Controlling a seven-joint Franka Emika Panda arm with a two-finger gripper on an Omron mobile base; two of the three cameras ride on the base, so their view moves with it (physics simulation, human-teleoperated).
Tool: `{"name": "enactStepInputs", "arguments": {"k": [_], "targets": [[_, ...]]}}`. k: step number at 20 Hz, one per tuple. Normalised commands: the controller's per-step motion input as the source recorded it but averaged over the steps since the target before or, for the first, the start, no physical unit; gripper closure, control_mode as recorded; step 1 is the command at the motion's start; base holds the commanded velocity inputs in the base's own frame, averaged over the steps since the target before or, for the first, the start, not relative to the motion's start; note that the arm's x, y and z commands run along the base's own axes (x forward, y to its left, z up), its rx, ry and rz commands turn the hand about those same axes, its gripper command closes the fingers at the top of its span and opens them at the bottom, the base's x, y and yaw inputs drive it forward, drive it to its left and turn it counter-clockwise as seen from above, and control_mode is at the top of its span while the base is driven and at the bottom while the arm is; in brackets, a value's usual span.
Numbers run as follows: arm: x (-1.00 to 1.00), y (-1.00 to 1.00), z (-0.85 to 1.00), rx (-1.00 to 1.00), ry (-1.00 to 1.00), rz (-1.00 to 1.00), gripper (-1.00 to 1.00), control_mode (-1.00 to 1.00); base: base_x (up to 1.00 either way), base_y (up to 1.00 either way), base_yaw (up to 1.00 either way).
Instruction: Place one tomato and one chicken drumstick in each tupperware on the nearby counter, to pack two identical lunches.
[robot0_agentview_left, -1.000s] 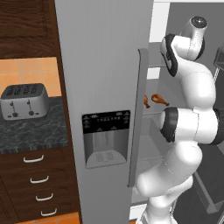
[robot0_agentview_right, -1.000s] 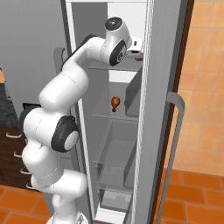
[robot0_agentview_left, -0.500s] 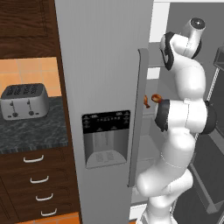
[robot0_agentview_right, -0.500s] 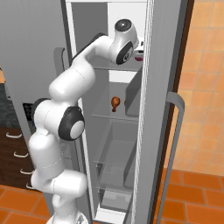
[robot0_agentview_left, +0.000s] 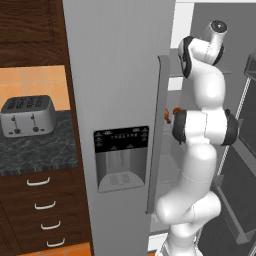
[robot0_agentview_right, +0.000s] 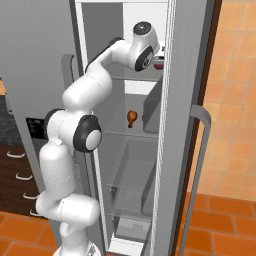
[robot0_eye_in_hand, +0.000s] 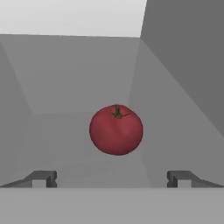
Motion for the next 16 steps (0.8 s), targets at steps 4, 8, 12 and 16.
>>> {"name": "enactStepInputs", "arguments": {"k": [4,8,12,16], "targets": [[0.25,-0.01,-0.11,0.0,0.0,0.0,-1.0,-1.0,0.0,0.0,0.0],[0.22,-0.05,-0.11,0.0,0.0,0.0,-1.0,-1.0,0.0,0.0,0.0],[0.38,-0.14,-0.04,0.0,0.0,0.0,-1.0,-1.0,0.0,0.0,0.0],[0.45,-0.13,0.0,0.0,0.0,0.0,-1.0,-1.0,0.0,0.0,0.0]]}}
